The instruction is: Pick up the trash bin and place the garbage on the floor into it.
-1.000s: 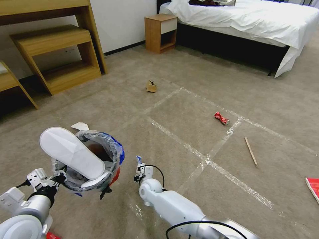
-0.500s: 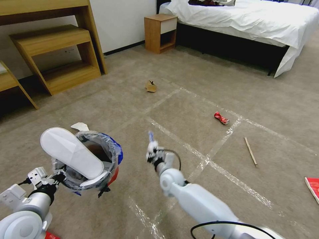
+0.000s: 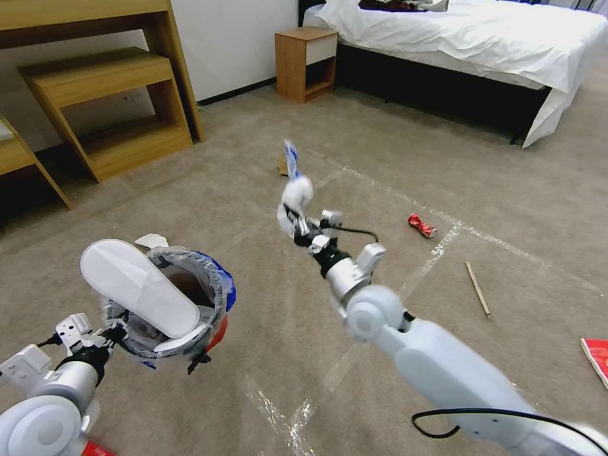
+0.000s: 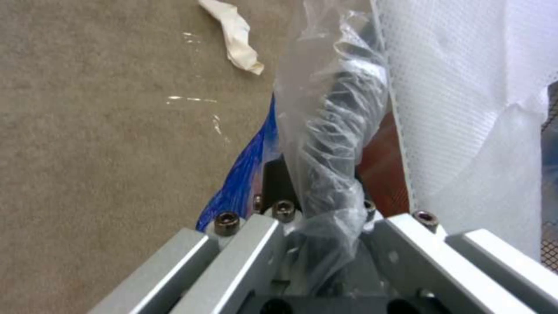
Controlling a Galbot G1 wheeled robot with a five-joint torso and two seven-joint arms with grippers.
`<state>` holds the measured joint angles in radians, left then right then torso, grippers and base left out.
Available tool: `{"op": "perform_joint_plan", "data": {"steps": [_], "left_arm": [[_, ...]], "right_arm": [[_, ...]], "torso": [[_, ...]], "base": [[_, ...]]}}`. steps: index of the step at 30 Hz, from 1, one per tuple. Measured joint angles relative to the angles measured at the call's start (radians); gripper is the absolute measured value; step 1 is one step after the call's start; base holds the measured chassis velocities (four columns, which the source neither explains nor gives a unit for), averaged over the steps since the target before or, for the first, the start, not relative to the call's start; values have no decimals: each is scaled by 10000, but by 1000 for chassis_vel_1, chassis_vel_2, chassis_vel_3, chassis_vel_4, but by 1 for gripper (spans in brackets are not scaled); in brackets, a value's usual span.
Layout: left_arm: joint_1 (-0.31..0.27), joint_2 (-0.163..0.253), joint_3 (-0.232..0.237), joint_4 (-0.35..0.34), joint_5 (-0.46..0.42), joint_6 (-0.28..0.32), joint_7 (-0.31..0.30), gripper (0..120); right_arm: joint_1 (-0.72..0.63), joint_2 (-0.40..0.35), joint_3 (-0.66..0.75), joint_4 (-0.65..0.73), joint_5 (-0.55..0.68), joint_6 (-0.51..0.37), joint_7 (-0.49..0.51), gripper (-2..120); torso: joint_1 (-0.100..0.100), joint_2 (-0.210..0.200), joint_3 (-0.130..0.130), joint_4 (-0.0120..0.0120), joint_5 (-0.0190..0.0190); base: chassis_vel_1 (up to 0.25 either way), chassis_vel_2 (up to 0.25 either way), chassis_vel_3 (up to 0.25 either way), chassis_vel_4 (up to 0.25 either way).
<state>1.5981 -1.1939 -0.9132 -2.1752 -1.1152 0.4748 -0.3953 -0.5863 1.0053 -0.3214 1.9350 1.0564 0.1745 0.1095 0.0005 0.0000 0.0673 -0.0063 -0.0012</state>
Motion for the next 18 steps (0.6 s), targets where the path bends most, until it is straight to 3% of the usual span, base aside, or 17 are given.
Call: {"op": "perform_joint_plan", "data": {"steps": [7,18], "left_arm": [[-179,-53,263,74,146,62,-18,1],[-208,-112,303,61,229,82,-26,1]], "right_arm": [[1129,-247,-1533,1410,1004,-1106,1330,0],[3073,280,-3332,1438,2358,-2500,3089,0]], "torso": [[0,0,-1,1,-1],[0,0,0,2,-3]], "base": [[0,0,0,0],[0,0,0,0]]}}
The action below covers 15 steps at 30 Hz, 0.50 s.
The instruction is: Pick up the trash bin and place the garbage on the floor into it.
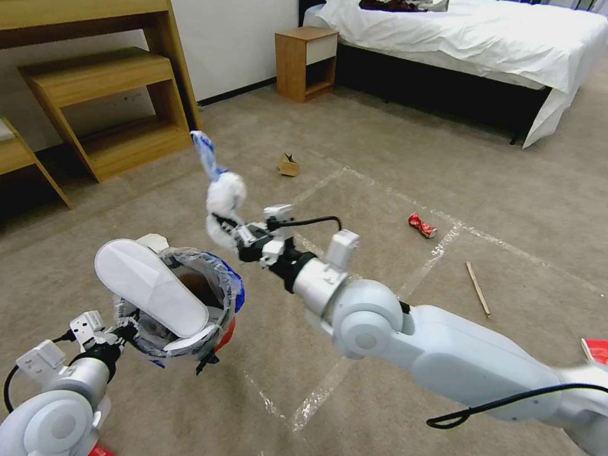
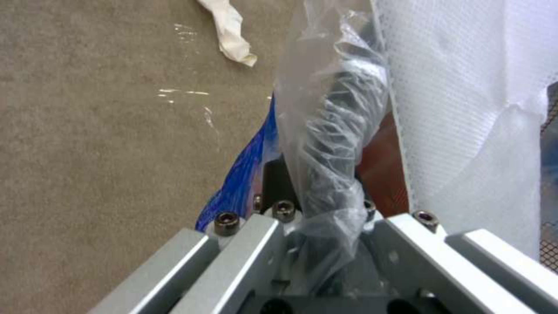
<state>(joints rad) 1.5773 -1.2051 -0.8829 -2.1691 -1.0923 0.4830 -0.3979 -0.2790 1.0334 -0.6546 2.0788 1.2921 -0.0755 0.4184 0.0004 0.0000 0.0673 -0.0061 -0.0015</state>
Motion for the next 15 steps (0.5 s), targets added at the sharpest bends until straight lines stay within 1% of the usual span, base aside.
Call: {"op": "perform_joint_plan", "data": {"steps": [2,5,7,9,15], "left_arm": [[1,-1,-7,0,3,-1,0,1],[1,-1,-41,11,3,-1,2,1],[1,-1,-42,11,2,0,3,1],[25,4,-74,-9,-5,-5,7,1],[45,40,-108,-57,-32,-13,17,1]], "right_arm": [[95,95,-163,-10,69,-97,158,0],[395,649,-727,-16,380,-533,802,0],[420,709,-775,-25,397,-576,848,0],[570,997,-1085,-164,453,-895,1185,0],[750,1288,-1459,-212,726,-1333,1702,0]], "torso": [[0,0,0,-1,0],[0,0,0,0,0],[0,0,0,1,0],[0,0,0,1,0],[0,0,-1,-2,1]], "base": [[0,0,0,0],[0,0,0,0],[0,0,0,0],[0,0,0,0],[0,0,0,0]]}}
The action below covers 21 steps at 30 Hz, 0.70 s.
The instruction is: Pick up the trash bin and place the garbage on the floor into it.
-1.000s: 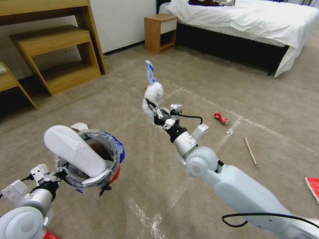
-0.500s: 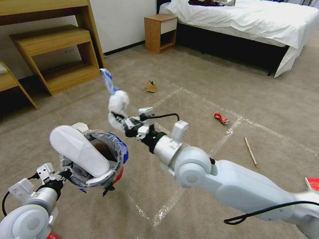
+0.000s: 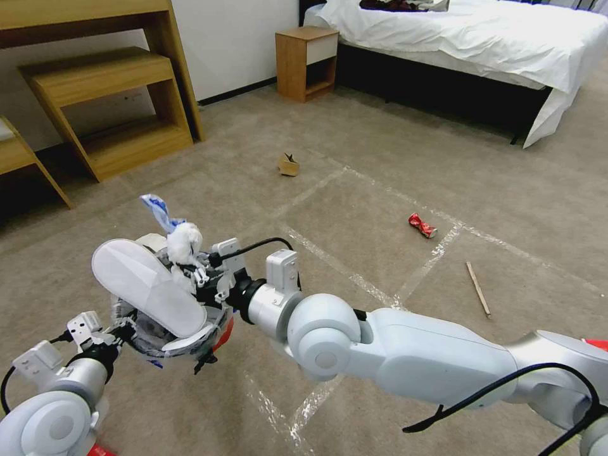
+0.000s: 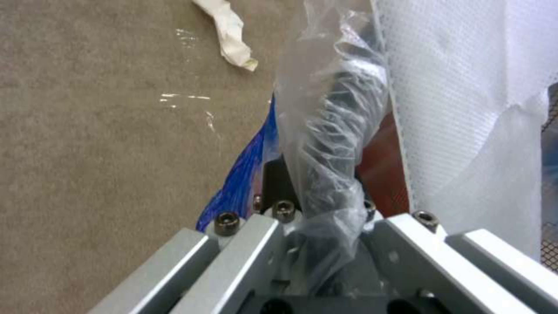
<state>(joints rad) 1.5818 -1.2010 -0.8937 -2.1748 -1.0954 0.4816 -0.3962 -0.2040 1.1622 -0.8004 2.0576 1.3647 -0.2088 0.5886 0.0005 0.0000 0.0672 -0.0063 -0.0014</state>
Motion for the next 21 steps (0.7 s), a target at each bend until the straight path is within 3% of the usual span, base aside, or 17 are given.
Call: {"op": "perform_joint_plan", "data": {"steps": [21], "left_arm": [[148,34,-120,-314,-69,-33,12,1]], "right_arm": [[371,1345,-780,-1046,936,-985,1220,0]], "torso": [[0,-1,0,1,1]], "base": [[0,0,0,0]]}}
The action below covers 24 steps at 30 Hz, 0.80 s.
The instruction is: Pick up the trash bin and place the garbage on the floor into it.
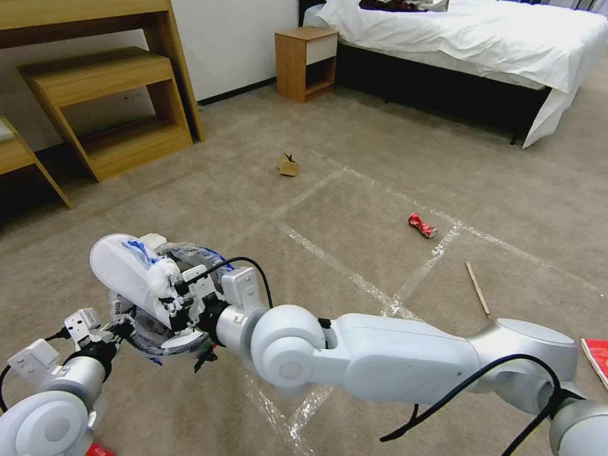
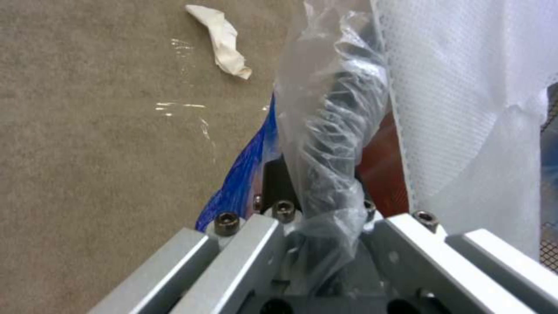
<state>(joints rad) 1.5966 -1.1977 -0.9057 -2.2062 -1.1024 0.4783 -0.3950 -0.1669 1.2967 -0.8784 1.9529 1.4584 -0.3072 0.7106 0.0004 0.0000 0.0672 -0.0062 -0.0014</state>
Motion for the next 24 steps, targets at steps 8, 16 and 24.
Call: {"op": "perform_joint_plan", "data": {"steps": [8,16,24], "left_arm": [[27,-24,-2,-36,4,-28,20,1],[73,-27,1,-81,6,-51,34,1],[84,-67,31,-78,46,-90,45,1]], "right_arm": [[123,251,-120,-605,70,-295,214,0],[145,398,-154,-1218,-107,-356,178,0],[144,662,-239,-1670,-124,-428,215,0]], "torso": [[0,0,0,0,0],[0,0,0,-1,0],[0,0,0,-1,0]], "base": [[0,0,0,0],[0,0,0,0],[0,0,0,0]]}}
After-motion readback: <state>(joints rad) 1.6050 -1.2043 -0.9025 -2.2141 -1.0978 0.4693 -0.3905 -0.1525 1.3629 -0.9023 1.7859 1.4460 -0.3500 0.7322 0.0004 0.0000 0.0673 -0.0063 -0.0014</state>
